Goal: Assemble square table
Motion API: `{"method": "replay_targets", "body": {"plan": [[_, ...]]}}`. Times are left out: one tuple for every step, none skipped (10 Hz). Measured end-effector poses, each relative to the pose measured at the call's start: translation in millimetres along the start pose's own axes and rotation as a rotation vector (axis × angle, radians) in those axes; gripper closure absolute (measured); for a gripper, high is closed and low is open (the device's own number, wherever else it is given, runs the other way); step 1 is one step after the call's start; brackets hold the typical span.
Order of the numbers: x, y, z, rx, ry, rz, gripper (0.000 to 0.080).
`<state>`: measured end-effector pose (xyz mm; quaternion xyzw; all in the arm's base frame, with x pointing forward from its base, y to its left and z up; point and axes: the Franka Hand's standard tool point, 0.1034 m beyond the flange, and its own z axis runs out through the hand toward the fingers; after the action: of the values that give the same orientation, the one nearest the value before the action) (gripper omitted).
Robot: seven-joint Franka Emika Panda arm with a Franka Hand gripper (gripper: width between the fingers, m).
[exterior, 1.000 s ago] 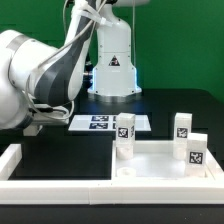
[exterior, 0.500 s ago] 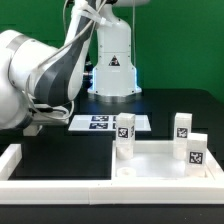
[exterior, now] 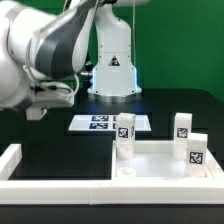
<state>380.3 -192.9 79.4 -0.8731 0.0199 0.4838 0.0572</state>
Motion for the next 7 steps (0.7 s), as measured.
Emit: {"method": "replay_targets", "body": {"plan": [[-4.3,0.6,-6.9,-0.007,0.012,-0.007,0.0512],[-2.3,5.3,-6.1,-0.014,0.046,-0.005,0.0512],[0.8,6.8,-7.5,-0.022,0.094,-0.008,0.0512],[4.2,8.0,-10.8,-0.031,0.16,-0.012,0.0512],[5.8,5.9,-15.3,-0.038,0.233,-0.013,0.0512],[3.9,-5.0,-28.6,-0.049,0.281,-0.01,0.0512],[2.2,-18.8,-55.8,-0.066,0.336,-0.017,0.0512]]}}
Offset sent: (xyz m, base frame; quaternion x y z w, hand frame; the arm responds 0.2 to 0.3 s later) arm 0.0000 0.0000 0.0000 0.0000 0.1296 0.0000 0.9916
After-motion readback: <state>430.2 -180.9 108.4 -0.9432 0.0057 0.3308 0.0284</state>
